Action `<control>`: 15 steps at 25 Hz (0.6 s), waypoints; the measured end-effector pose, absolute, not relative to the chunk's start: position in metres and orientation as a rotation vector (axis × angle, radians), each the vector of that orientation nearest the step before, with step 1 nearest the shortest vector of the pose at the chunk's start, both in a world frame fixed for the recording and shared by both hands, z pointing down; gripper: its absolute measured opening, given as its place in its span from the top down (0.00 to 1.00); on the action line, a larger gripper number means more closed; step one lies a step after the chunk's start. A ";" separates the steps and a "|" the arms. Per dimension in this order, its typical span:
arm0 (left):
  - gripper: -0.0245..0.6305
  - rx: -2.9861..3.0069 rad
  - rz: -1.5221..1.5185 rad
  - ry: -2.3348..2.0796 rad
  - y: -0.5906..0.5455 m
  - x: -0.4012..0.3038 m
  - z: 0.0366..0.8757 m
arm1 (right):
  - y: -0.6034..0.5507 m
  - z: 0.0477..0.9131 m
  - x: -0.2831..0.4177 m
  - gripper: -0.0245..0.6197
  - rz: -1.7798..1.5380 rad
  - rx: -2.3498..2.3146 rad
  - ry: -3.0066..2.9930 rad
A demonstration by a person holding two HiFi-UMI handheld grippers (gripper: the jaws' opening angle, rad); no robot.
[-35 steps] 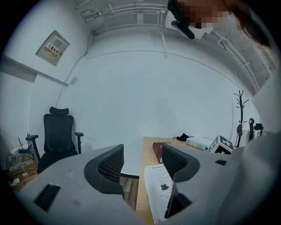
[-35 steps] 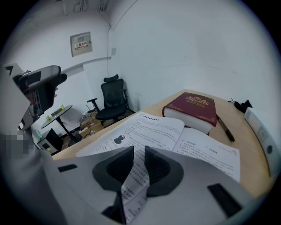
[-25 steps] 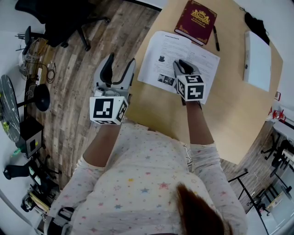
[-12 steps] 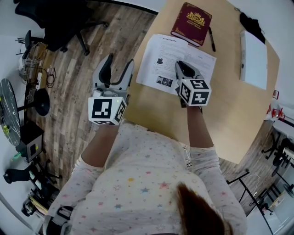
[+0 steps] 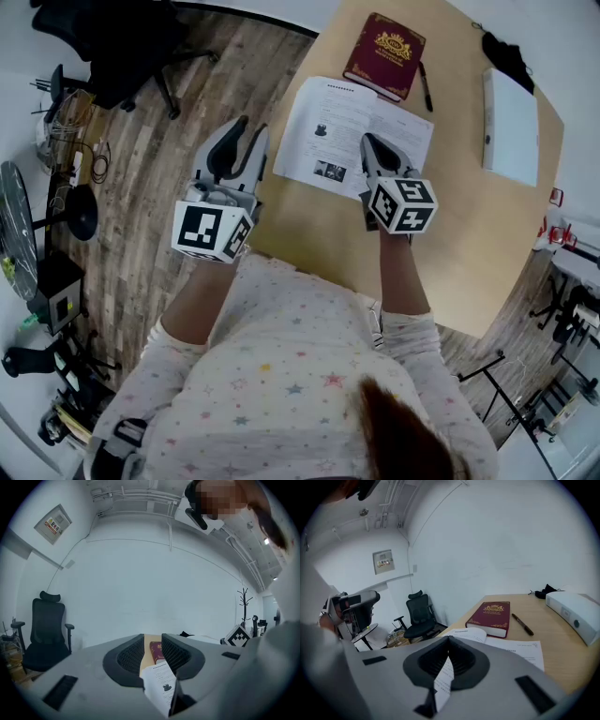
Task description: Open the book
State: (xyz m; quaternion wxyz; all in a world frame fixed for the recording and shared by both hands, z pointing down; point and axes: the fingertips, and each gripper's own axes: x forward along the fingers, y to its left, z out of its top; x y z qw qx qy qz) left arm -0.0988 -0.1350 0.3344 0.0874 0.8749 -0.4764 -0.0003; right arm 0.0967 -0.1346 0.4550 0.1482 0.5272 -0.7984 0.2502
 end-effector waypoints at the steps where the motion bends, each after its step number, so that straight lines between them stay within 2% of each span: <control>1: 0.79 2.609 -0.003 -1.417 -0.135 -0.098 0.333 | -0.134 0.452 0.098 0.96 0.718 1.528 -2.300; 15: 0.89 2.645 0.035 -1.388 -0.128 -0.089 0.325 | -0.120 0.416 0.106 0.96 0.641 1.641 -2.339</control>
